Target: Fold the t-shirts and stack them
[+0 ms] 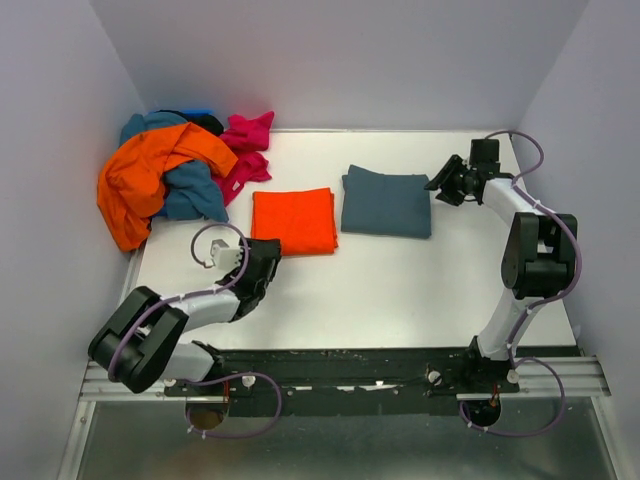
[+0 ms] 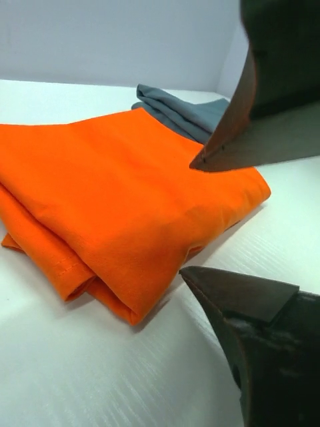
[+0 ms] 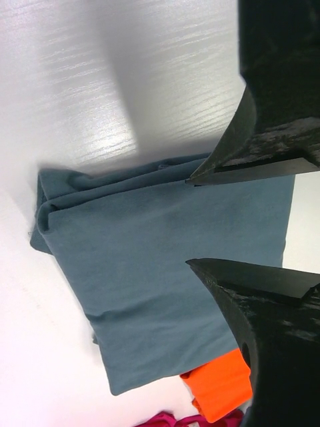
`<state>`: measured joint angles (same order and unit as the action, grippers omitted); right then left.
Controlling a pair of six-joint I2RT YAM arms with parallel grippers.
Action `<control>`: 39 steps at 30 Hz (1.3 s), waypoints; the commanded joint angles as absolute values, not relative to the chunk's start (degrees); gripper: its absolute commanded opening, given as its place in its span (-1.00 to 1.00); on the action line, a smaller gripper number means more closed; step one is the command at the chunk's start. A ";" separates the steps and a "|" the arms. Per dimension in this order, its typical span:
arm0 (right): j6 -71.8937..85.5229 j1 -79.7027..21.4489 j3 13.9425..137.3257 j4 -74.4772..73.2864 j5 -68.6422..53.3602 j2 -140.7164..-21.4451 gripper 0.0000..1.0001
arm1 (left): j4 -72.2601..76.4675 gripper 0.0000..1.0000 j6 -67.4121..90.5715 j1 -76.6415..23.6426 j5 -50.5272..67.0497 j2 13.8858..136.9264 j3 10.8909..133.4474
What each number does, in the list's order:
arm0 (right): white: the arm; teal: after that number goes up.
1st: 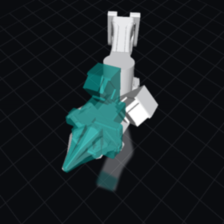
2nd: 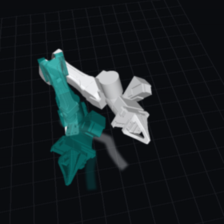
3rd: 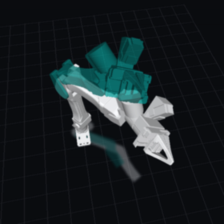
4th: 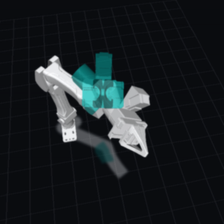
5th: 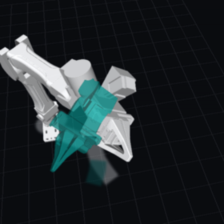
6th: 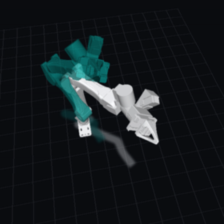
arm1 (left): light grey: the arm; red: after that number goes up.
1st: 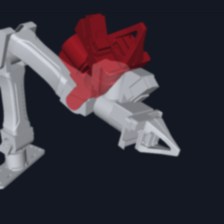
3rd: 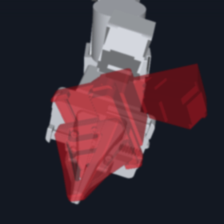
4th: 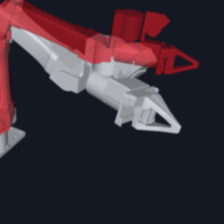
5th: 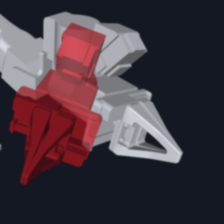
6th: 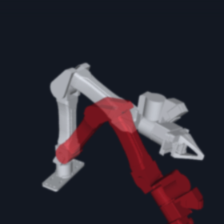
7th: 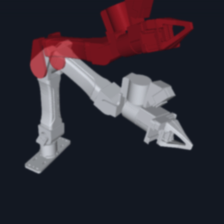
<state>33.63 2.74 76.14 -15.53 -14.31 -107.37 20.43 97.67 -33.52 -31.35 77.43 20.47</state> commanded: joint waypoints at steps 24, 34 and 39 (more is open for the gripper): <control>31.03 3.08 83.32 -18.46 -12.48 -115.40 0.14 | -0.27 0.98 40.70 -30.41 -3.01 110.73 80.32; 31.64 3.08 85.95 -18.37 -13.27 -119.35 0.14 | 0.44 0.93 40.69 -28.39 6.23 124.00 93.77; 32.08 3.08 87.45 -18.37 -13.10 -120.14 0.11 | -2.35 0.78 41.31 -27.51 9.05 129.98 100.09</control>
<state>31.92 2.74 85.25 -17.30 -13.13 -118.74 0.73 41.52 -28.45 4.49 125.10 94.70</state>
